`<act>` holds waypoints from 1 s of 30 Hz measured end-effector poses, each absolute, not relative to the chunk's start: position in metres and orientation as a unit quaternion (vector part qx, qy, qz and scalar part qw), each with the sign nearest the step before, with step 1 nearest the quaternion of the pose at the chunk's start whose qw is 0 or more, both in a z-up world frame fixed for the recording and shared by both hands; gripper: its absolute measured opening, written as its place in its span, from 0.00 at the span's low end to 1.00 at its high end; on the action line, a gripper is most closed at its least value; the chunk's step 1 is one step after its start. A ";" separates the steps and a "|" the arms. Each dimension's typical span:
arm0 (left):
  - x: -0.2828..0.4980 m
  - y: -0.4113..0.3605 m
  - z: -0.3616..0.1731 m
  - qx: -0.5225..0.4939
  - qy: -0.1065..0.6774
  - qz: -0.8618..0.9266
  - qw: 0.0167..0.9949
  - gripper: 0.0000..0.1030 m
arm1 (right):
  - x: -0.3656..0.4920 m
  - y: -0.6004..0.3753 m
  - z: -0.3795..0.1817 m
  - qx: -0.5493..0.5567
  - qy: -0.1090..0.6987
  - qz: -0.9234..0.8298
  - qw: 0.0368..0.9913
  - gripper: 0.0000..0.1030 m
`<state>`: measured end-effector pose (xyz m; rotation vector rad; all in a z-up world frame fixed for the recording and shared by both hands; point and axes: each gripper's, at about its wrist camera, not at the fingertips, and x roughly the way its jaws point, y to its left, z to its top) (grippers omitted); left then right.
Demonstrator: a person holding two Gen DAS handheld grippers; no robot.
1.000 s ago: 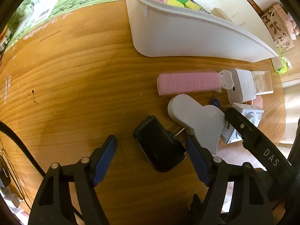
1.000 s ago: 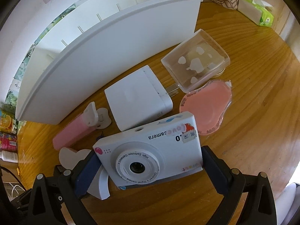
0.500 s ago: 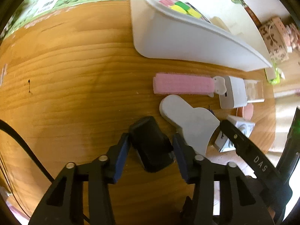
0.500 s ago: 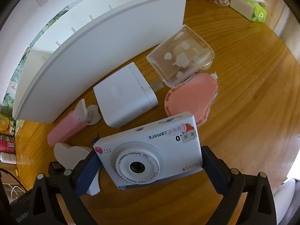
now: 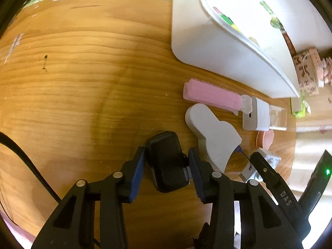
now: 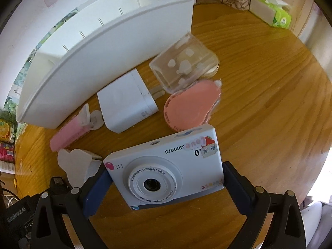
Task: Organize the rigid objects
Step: 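Grasp the black charger plug with the left tool while the right tool grasps the white photo device, then lift the charger with the left tool while the right tool carries the photo device over the bin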
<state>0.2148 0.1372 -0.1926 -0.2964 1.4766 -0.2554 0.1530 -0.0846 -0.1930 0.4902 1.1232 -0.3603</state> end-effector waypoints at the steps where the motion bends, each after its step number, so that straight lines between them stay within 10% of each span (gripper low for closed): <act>1: 0.213 0.136 -0.191 -0.138 0.666 -0.115 0.725 0.44 | 0.151 -0.084 -0.191 0.226 0.522 -0.169 0.805 0.98; 30: 0.197 0.164 -0.107 -0.309 0.436 -0.030 0.845 0.44 | 0.150 -0.137 -0.074 0.092 0.350 -0.126 0.924 0.98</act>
